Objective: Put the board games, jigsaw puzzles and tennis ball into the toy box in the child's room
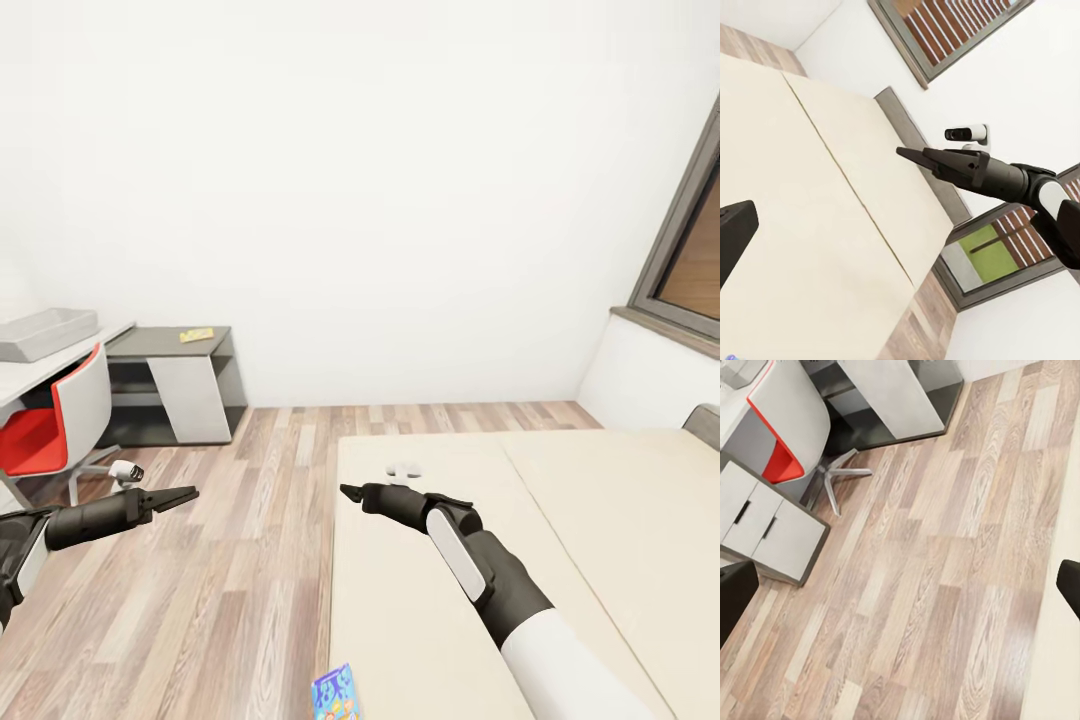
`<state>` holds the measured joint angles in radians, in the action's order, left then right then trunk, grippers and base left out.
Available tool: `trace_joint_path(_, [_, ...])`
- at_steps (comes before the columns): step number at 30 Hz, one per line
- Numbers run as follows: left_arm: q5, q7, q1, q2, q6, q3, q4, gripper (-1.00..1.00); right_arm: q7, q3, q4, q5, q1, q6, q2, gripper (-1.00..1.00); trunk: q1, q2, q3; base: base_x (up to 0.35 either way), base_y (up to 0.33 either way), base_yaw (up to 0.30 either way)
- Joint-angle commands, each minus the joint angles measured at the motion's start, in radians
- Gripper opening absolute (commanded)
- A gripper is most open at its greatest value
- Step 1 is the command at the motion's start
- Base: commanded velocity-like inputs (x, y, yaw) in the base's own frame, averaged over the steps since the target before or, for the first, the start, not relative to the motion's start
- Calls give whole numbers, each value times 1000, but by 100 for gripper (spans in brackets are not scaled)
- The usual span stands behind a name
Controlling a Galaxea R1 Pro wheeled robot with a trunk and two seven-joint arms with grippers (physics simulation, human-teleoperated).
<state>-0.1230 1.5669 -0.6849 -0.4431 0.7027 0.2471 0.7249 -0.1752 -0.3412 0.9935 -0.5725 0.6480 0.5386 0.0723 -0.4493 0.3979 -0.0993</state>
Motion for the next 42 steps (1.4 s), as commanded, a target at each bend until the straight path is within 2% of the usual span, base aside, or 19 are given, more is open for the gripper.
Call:
trace_joint_path(1, [0, 4, -1, 0, 11, 0, 0, 100, -1, 1, 1, -1, 1, 4, 0, 100, -1, 2, -1, 0, 0, 0])
trace_joint_path(26, [0, 4, -1, 0, 11, 0, -1, 100, -1, 1, 1, -1, 1, 4, 1, 100, -1, 2, 40, 0, 0, 0])
trace_joint_path(42, [0, 4, -1, 0, 11, 0, 0, 100, 1, 1, 1, -4, 1, 5, 1, 100, -1, 2, 43, 0, 0, 0])
